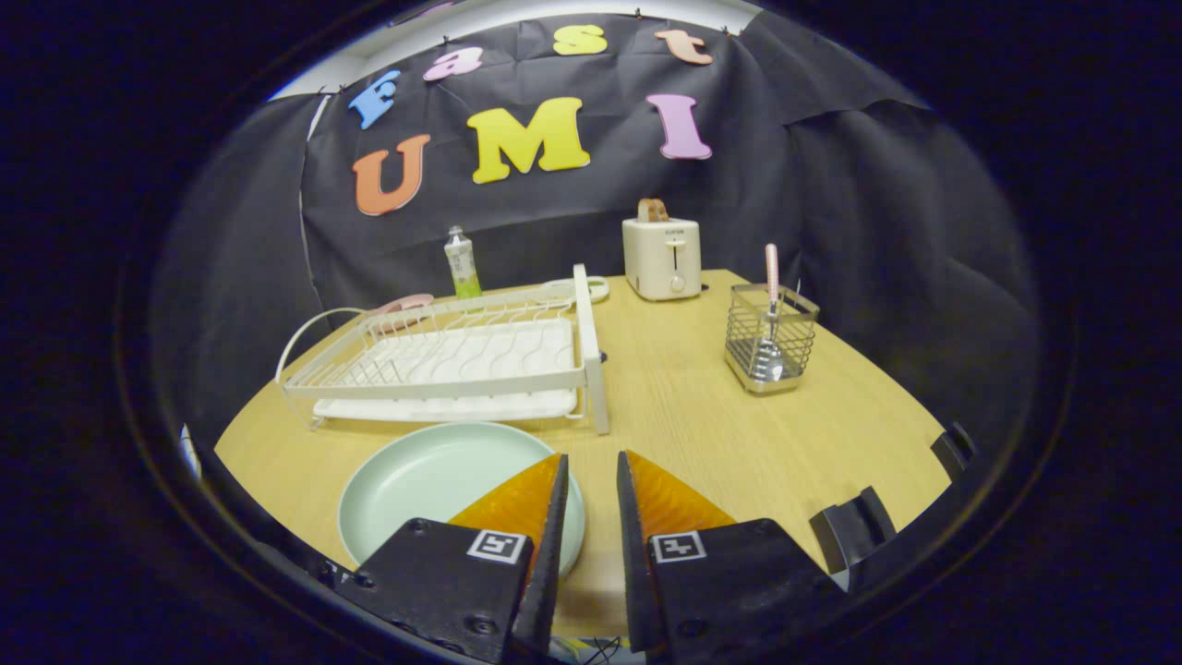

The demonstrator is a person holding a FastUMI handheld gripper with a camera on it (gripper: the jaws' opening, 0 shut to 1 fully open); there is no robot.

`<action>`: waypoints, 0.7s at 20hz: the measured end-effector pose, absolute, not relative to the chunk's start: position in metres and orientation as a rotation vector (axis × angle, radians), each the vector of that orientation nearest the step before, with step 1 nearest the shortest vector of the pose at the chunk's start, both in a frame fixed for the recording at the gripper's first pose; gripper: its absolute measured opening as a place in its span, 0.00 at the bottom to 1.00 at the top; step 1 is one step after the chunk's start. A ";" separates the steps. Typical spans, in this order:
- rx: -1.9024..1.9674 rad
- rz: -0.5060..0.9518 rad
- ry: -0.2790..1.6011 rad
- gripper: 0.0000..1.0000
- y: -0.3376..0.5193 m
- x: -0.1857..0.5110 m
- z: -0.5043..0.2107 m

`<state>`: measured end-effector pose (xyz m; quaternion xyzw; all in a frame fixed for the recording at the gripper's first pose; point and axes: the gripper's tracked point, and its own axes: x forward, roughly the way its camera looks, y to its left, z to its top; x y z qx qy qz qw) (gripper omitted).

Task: Take the plate from the dish rack, then take the spoon from the basket and place it into the plate.

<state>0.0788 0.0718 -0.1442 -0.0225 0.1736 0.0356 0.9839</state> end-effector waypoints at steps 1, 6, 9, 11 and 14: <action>-0.054 0.065 0.317 0.42 0.067 0.077 -0.136; -0.108 0.000 0.187 0.83 0.039 0.067 -0.098; -0.168 -0.051 0.112 1.00 0.019 0.065 -0.080; -0.204 -0.067 0.075 1.00 0.009 0.063 -0.071; -0.220 -0.080 0.032 1.00 -0.008 0.063 -0.059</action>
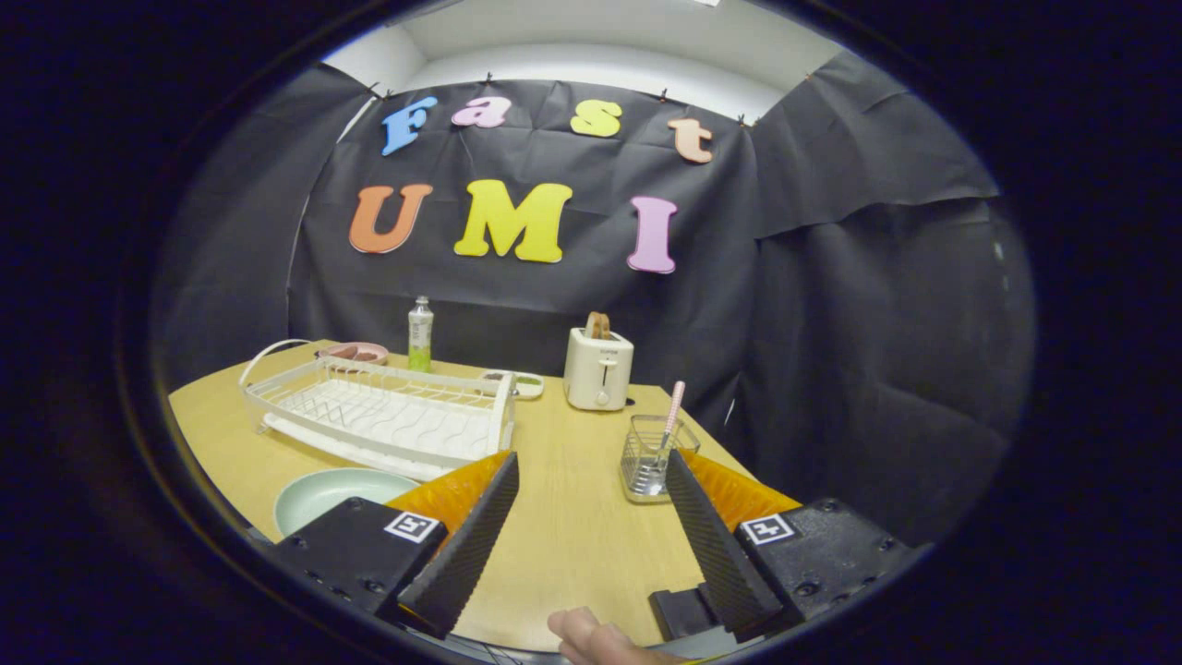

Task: Take the plate from the dish rack, then take the spoon from the basket and place it into the plate.

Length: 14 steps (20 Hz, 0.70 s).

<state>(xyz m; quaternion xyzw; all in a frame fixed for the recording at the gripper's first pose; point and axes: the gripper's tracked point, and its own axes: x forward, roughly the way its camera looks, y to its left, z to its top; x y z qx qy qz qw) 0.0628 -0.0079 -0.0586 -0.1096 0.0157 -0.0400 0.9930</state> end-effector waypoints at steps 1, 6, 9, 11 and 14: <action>-0.214 -0.093 0.009 1.00 -0.016 0.065 -0.053; -0.194 -0.145 -0.058 1.00 -0.060 0.080 -0.033; -0.147 -0.134 -0.007 1.00 -0.081 0.106 -0.032; -0.135 -0.129 0.004 1.00 -0.094 0.130 -0.027; -0.114 -0.128 0.045 1.00 -0.104 0.176 -0.025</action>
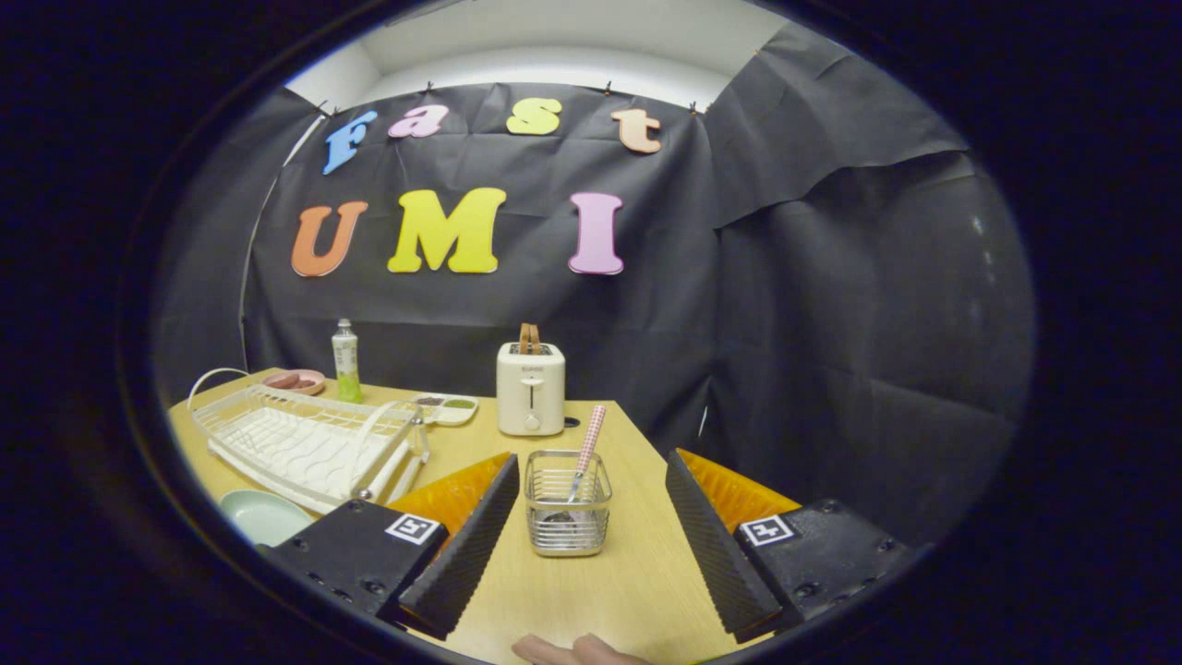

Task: Take the plate from the dish rack, then take the spoon from the basket and place it into the plate.

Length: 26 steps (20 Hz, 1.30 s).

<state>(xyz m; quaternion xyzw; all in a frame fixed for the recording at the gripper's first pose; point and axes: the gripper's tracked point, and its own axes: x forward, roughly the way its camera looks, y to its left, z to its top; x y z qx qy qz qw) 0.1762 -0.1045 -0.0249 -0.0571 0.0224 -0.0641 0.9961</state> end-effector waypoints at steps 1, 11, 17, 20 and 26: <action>-0.096 -0.110 0.081 1.00 -0.102 0.194 -0.028; -0.014 -0.056 0.219 0.93 -0.111 0.317 -0.021; 0.063 -0.024 0.298 0.43 -0.112 0.346 -0.050; 0.105 -0.023 0.269 0.21 -0.111 0.351 -0.045; 0.036 -0.056 0.171 0.17 -0.115 0.327 -0.009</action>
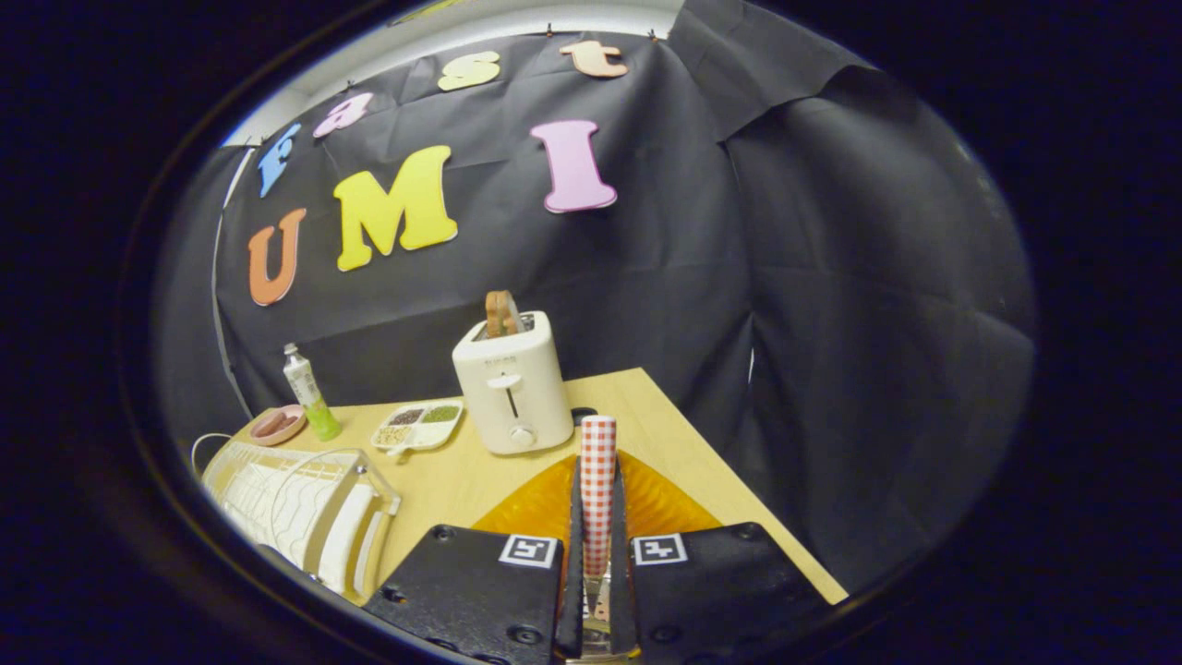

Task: Take the plate from the dish rack, then take the spoon from the basket and place it into the plate.

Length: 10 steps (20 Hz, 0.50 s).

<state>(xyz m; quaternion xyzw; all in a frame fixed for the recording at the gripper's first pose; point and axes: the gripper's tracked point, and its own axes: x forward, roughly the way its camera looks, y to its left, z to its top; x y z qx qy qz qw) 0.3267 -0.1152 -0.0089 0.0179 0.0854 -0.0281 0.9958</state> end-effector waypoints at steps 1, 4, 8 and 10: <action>0.021 -0.062 0.156 0.17 -0.112 0.325 -0.001; 0.004 -0.082 0.095 0.17 -0.108 0.305 0.032; 0.016 -0.090 0.016 0.17 -0.103 0.267 0.083; 0.019 -0.079 -0.025 0.17 -0.095 0.243 0.110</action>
